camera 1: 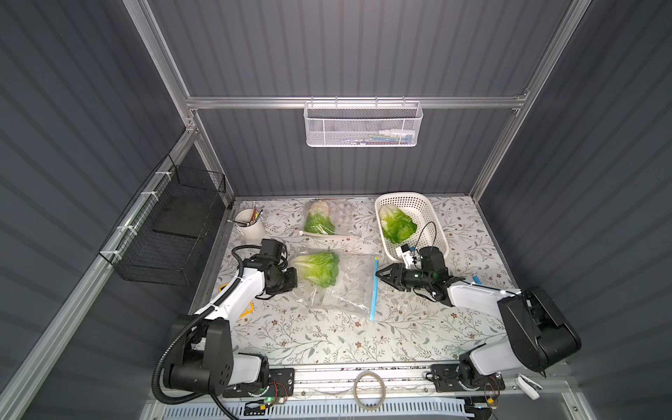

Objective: Open the zip-top bag and take out the chinese cabbages
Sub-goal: Adjust the zipper food storage bag at the center of the board.

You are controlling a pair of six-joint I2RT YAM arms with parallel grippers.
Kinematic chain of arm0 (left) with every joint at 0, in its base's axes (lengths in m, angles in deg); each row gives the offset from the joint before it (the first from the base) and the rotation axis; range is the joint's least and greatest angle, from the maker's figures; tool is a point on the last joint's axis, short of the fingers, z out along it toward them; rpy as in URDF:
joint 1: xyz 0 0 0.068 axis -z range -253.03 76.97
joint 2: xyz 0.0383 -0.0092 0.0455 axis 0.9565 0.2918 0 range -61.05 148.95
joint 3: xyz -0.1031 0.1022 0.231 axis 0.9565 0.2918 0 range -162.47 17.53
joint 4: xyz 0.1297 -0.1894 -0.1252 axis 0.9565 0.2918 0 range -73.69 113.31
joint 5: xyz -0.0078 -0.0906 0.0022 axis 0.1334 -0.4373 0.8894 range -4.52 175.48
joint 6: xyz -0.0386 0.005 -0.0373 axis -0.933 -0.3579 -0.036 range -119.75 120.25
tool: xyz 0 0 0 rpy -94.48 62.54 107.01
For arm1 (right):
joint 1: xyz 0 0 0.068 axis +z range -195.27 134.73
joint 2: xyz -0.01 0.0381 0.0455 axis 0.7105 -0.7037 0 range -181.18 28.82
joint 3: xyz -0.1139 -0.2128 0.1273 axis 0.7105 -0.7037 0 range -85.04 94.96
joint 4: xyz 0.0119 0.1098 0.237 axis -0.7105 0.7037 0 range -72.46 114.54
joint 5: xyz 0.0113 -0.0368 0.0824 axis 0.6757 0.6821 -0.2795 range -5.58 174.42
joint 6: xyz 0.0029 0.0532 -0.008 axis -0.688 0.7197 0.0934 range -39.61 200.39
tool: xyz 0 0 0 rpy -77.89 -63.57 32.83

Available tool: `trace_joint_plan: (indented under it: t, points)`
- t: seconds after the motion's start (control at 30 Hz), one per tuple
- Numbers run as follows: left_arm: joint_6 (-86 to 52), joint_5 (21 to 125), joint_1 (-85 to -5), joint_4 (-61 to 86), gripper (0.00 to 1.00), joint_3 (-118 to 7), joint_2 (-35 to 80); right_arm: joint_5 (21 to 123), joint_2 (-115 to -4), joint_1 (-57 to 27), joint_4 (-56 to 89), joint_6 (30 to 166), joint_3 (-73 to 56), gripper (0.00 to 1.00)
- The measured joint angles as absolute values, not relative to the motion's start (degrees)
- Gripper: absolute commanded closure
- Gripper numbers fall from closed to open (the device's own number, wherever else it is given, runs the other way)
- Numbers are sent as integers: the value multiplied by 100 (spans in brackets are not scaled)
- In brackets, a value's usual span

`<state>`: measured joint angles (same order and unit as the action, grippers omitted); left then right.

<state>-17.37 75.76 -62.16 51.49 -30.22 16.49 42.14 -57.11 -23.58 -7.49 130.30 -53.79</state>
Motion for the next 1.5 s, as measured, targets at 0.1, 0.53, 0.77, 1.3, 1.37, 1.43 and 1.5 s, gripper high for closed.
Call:
trace_joint_plan:
  t: [0.1,0.53,0.77,1.3,1.37,1.43,1.5]
  points:
    - [-1737,7561,-6216,5149,100,-3024,1649,4113,-5978,-2349,-1241,13296,-5403,60]
    - [-1744,7600,-6216,5152,44,-3042,1649,3787,-6739,-2330,-2782,14182,-5430,100]
    - [-1744,7660,-6216,5154,31,-3042,1649,3766,-6736,-2325,-2891,14190,-5430,100]
    - [-1829,7992,-6216,5119,6,-3042,1133,3770,-6728,-2325,-2356,13843,-5428,100]
    - [-1847,8042,-6218,5062,4,-3042,928,3770,-6691,-2325,-2281,13784,-5428,100]
    - [-1858,8070,-6227,4999,3,-3042,742,3770,-6618,-2325,-2174,13705,-5428,100]
    - [-1890,8105,-6227,4918,0,-3044,576,3770,-6524,-2325,-2048,13618,-5428,100]
